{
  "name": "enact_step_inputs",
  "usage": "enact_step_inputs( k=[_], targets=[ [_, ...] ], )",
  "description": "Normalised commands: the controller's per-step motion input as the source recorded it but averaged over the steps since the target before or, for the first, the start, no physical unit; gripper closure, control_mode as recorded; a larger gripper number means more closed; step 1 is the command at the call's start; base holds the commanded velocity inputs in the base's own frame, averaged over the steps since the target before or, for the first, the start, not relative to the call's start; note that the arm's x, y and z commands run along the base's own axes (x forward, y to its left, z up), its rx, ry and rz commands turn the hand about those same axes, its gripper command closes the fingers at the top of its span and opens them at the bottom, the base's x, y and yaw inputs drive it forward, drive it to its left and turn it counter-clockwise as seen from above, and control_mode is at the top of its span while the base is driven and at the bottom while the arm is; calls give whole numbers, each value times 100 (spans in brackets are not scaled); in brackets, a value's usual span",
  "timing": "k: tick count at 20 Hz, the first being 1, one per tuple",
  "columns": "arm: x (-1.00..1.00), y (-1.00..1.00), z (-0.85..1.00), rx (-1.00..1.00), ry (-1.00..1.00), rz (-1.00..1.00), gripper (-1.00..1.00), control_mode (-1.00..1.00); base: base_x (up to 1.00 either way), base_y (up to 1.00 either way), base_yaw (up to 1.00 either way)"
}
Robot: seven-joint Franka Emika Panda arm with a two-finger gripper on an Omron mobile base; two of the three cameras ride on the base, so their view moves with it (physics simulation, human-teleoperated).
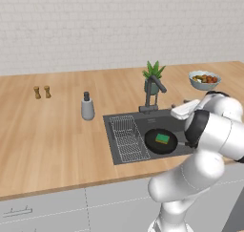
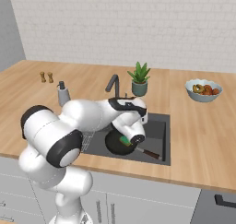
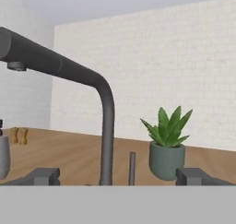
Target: Pick the pan and sponge and place them into the sink. Then turn on the water.
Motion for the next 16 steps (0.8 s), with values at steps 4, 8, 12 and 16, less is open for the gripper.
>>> enact_step_inputs(
  k=[4,8,12,16],
  targets=[
    [21,1,-2,-1,0,0,-100,-100,0,0,0],
    [28,3,-10,-3,0,0,-100,-100,0,0,0],
    [19,1,-16,0,0,0,-100,-100,0,0,0],
    [10,0,-28,0,0,0,-100,-100,0,0,0]
  ],
)
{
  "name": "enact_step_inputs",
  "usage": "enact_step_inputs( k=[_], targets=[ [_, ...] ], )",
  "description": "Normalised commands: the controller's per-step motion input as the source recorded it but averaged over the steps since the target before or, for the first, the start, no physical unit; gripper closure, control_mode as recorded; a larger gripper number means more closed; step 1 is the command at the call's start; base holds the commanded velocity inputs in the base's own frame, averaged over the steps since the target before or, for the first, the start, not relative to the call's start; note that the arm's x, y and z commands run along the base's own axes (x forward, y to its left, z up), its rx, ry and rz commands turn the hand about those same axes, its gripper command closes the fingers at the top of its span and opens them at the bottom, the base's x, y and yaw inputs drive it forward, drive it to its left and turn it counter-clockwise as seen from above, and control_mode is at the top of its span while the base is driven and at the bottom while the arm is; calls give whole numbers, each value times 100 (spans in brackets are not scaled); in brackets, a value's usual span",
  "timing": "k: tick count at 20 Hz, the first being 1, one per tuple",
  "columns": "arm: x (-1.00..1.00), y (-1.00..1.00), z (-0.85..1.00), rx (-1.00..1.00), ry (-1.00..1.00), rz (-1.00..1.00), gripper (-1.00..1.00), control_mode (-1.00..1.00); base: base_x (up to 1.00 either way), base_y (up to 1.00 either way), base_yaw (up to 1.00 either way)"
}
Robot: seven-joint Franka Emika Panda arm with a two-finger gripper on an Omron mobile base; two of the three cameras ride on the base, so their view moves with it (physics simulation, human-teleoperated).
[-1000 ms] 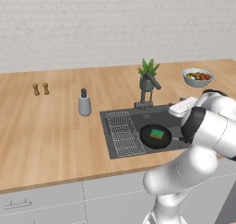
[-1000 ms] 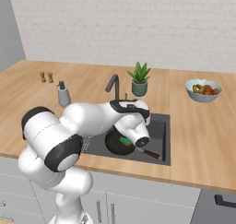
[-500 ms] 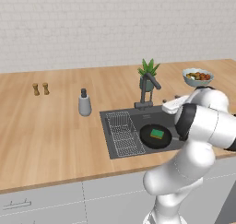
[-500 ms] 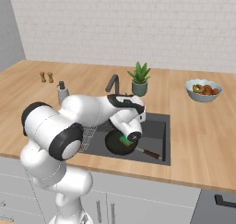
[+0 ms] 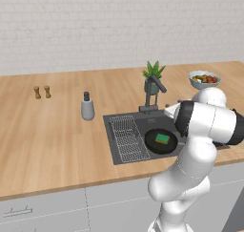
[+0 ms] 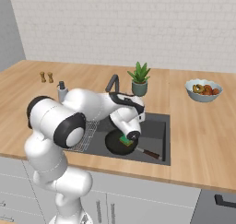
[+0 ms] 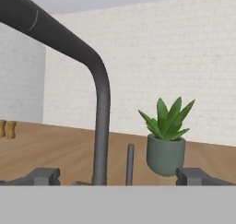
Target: Pick the pan and sponge and place them into the sink. Then turn on the water.
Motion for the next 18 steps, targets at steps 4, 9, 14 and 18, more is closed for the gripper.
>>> enact_step_inputs(
  k=[4,9,14,18],
  targets=[
    [8,0,-36,0,0,0,-100,-100,0,0,0],
    [37,0,-13,0,0,0,-100,-100,0,0,0],
    [45,0,-9,0,0,0,-100,-100,0,0,0],
    [28,0,-11,0,3,0,-100,-100,0,0,0]
  ],
)
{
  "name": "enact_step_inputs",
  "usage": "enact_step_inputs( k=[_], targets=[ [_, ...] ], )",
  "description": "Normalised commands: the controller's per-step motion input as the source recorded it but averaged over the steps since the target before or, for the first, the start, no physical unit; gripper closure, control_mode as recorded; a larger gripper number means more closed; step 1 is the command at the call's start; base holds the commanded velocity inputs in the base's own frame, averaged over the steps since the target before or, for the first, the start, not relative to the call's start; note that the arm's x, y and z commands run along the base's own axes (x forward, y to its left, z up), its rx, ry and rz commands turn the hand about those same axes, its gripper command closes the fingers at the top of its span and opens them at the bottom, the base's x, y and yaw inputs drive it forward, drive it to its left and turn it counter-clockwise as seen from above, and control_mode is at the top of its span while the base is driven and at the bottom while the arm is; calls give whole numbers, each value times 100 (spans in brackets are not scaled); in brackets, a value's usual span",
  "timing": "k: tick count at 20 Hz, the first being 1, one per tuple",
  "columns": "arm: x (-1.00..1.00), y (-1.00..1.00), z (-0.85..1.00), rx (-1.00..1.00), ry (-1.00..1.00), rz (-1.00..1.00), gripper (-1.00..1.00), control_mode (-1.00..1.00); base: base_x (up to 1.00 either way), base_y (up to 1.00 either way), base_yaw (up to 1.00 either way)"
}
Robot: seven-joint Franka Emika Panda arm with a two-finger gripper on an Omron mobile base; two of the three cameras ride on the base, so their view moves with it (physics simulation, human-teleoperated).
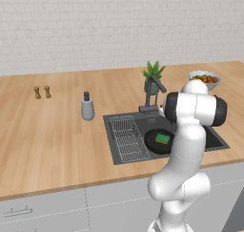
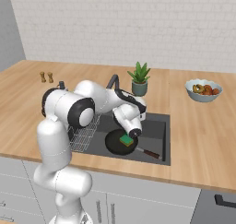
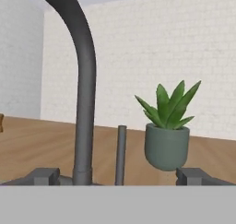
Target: Pick the pan and sponge and place them into the sink. Then turn on the water.
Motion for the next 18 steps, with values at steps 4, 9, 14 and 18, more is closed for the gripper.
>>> enact_step_inputs(
  k=[4,9,14,18],
  targets=[
    [7,1,-8,0,9,0,-100,-100,0,0,0],
    [9,1,-1,0,6,-4,-100,-100,0,0,0],
    [23,1,0,0,0,-11,-100,-100,0,0,0],
    [27,6,0,0,0,-8,-100,-100,0,0,0]
  ],
)
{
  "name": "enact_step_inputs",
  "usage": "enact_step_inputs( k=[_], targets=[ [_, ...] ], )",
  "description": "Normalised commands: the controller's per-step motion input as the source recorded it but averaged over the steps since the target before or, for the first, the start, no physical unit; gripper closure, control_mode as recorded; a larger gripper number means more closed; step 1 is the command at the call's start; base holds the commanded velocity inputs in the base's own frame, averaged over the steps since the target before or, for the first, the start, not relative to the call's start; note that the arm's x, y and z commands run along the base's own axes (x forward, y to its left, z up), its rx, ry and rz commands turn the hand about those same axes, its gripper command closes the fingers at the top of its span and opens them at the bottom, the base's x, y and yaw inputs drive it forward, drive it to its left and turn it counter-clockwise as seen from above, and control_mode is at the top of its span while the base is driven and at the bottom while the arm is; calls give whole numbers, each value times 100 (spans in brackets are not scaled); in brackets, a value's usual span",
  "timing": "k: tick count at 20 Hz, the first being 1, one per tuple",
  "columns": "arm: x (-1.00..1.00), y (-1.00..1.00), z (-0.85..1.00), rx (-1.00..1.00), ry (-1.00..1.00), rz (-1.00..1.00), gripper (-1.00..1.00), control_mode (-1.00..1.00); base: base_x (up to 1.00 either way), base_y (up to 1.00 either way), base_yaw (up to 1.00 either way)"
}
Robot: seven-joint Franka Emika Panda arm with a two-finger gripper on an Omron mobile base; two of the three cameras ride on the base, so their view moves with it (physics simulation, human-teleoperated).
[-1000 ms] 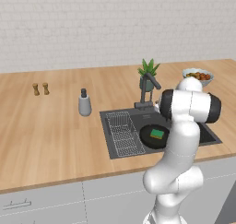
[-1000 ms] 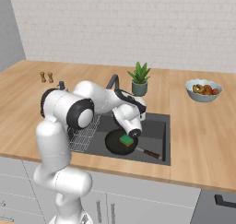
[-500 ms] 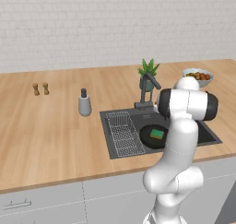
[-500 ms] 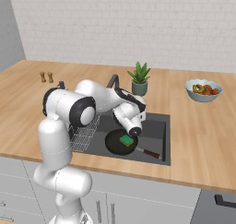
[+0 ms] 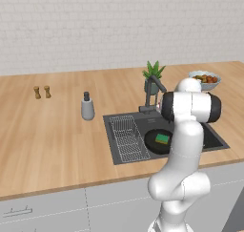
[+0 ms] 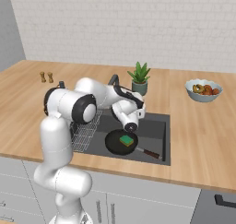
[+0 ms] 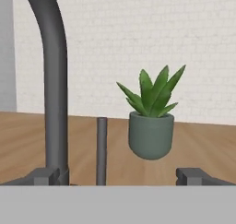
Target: Pick the pan and sponge and place them into the sink. Then turn on the water.
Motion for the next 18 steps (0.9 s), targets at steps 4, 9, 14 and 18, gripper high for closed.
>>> enact_step_inputs(
  k=[4,9,14,18],
  targets=[
    [26,2,0,0,0,-2,-100,-100,0,0,0],
    [12,0,0,0,0,0,-100,-100,0,0,0],
    [11,0,0,0,0,0,-100,-100,0,0,0],
    [14,0,-2,0,0,0,-100,-100,0,0,0]
  ],
)
